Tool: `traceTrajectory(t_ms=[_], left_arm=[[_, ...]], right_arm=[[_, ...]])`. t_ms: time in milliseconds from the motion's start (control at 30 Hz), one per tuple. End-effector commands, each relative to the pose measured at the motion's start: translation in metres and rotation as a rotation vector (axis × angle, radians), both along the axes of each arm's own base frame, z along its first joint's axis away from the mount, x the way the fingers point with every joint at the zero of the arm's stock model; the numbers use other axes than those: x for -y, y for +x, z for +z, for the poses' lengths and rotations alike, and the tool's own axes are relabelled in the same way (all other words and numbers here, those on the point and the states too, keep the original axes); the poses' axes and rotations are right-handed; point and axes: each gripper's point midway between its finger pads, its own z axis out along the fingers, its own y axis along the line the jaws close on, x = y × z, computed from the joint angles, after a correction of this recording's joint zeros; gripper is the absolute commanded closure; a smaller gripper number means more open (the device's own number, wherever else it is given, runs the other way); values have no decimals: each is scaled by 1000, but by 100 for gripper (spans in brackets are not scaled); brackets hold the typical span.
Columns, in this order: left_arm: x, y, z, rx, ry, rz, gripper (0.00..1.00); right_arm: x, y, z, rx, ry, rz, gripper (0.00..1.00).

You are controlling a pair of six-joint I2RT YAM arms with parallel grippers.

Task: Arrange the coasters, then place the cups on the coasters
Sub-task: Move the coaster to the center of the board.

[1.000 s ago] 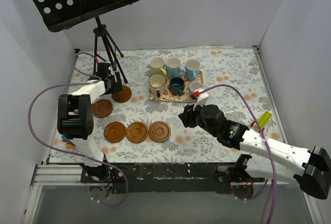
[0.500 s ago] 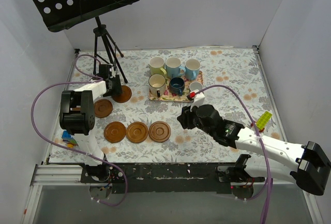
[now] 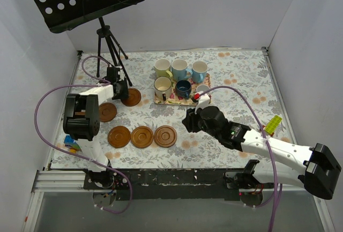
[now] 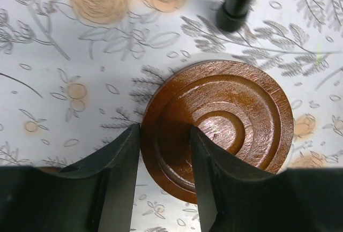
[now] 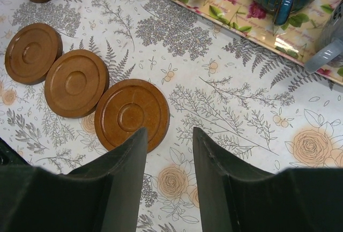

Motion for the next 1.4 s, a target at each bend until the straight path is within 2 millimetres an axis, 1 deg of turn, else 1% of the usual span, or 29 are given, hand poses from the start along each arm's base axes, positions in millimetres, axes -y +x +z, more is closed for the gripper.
traceTrajectory(t_ms=[0, 33, 133, 267, 467, 500, 533, 667, 767, 833, 1067, 1133, 1367], left_arm=[[23, -28, -7, -56, 45, -84, 86], [25, -32, -8, -63, 70, -81, 86], [28, -47, -19, -114, 143, -63, 90], [33, -65, -28, -179, 140, -51, 91], [52, -86, -18, -164, 89, -86, 91], [55, -92, -18, -168, 81, -91, 91], [57, -97, -17, -169, 74, -100, 91], [63, -111, -14, -171, 55, -109, 91], [69, -114, -11, -164, 38, -122, 91], [75, -112, -8, -156, 20, -136, 90], [94, -112, -6, -152, -29, -185, 90], [100, -113, -5, -149, -44, -197, 90], [117, -114, -3, -149, -91, -224, 90]], right_arm=[[-6, 8, 26, 30, 50, -22, 53], [-6, 8, 26, 29, 49, -22, 53], [-6, 8, 26, 28, 48, -21, 53], [-7, 7, 27, 22, 49, -18, 53], [-9, 8, 26, 19, 46, -17, 53], [-10, 8, 27, 18, 48, -14, 53], [-8, 6, 22, 2, 25, -12, 53], [-9, 6, 21, -3, 26, -9, 53], [-10, 6, 20, -10, 26, -7, 53], [-12, 6, 19, -13, 28, -5, 53], [-22, 7, 2, -56, -3, 8, 53], [-26, 8, -2, -66, -11, 12, 51], [-35, 14, -6, -78, -27, 15, 50]])
